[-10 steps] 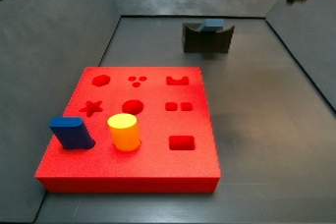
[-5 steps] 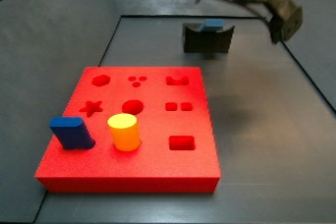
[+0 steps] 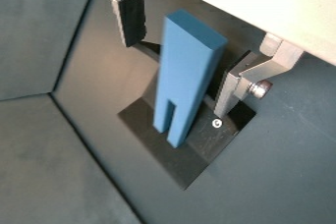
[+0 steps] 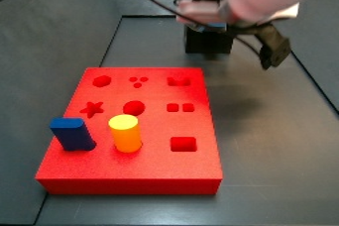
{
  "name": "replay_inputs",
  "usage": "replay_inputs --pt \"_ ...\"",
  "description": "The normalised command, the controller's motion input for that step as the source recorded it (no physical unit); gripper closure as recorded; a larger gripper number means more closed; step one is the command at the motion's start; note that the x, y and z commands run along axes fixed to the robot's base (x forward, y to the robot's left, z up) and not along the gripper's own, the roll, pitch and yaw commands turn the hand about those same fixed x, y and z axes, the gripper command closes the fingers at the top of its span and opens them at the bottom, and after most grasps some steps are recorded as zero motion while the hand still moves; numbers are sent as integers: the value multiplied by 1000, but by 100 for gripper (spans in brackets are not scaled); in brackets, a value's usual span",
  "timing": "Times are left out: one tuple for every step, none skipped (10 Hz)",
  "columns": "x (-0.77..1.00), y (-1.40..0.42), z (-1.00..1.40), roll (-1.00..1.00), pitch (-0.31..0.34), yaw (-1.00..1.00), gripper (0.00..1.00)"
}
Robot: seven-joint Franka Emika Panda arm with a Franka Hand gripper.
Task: Pick up the double-square object. Move up. Rotate the double-square object. Place the double-square object on the fixture. Regrasp the double-square object. Move to above the board. Insert the double-square object.
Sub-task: Regrasp the double-square object, then move to above the board.
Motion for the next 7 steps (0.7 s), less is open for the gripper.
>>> replay_inputs --pt "62 3 -281 55 12 -30 0" --pt "0 0 0 0 0 0 100" --pt "-111 167 1000 1 153 133 100" --pt "-110 163 1000 -21 139 131 100" --pt "-108 154 1000 -48 92 137 100" --pt "-107 143 1000 -55 40 143 100" --pt "-105 138 1000 -55 15 136 100"
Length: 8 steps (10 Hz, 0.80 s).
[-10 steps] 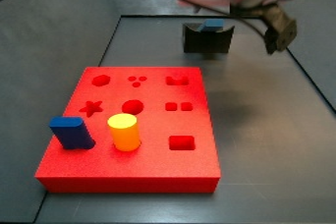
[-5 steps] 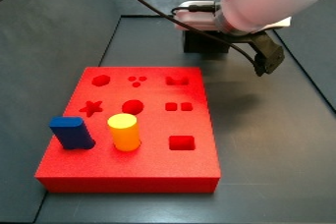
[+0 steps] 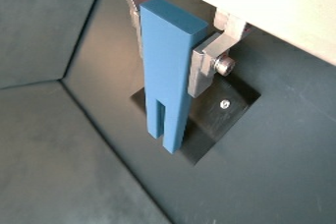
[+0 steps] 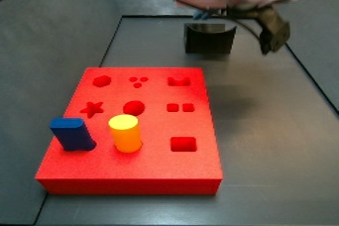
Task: Pick up the double-square object. Move up. Rotate the double-square object. Place the double-square object on the fixture. Regrasp the double-square object. Move to above the board. Insert the double-square object.
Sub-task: Move to above the board.
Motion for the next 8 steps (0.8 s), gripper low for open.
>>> replay_inputs --pt "-103 129 1000 -53 -26 114 100" --pt "-100 120 1000 -50 -57 91 100" --pt "-99 108 1000 -44 -70 58 100" --pt "-97 101 1000 -44 -72 30 100" --pt "-98 94 1000 -48 -63 -6 100" --pt "-98 88 1000 -46 -56 -19 100" --pt "-98 75 1000 -46 -34 -37 100" --pt "-95 66 1000 -46 -12 -47 100"
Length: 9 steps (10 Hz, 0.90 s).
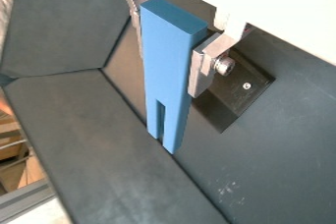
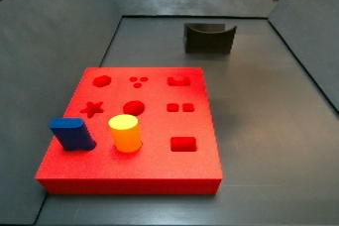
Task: Pick up the double-square object. Move up. Rotate the double-square object. Place the double-square object on the fixture. Regrasp the double-square object. Move to above the board. Insert the double-square object.
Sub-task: Move to above the board.
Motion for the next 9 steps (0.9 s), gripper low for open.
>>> replay_inputs --pt "-85 51 932 -51 8 -51 100" --pt "-61 31 692 -57 34 -47 100" --pt "-48 17 515 -57 55 -39 100" --pt "-37 6 334 -58 73 -29 100" --pt "-507 -1000 348 -1000 -41 -126 100" --pt "-504 -1000 330 -1000 -43 -123 100" --pt "-542 -1000 357 -1000 -51 -126 100" --pt "-545 -1000 343 -1000 -50 -131 100" --pt "-552 -1000 343 -1000 -40 -138 100"
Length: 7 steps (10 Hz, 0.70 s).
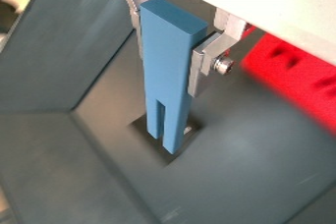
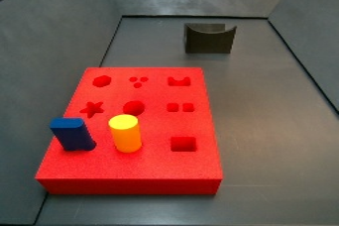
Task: Pick up the double-square object. Move up. Rotate the double-square object. Place the double-square object on the fixture. Regrasp the double-square object. Move to above the board. Insert the double-square object.
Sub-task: Move to above the board.
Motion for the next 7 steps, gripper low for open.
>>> replay_inputs --pt "-555 -1000 344 -1000 -31 -141 100" --pt "-576 -1000 350 -1000 -25 -142 100" --pt "-589 -1000 348 -1000 -24 -144 100" --pt "-529 -827 292 -1000 -21 -143 100" --pt "-376 -557 191 -1000 -16 -140 100" --pt "-209 -257 89 -1000 -10 -132 100" --pt "-148 -166 54 -1000 -10 -130 100"
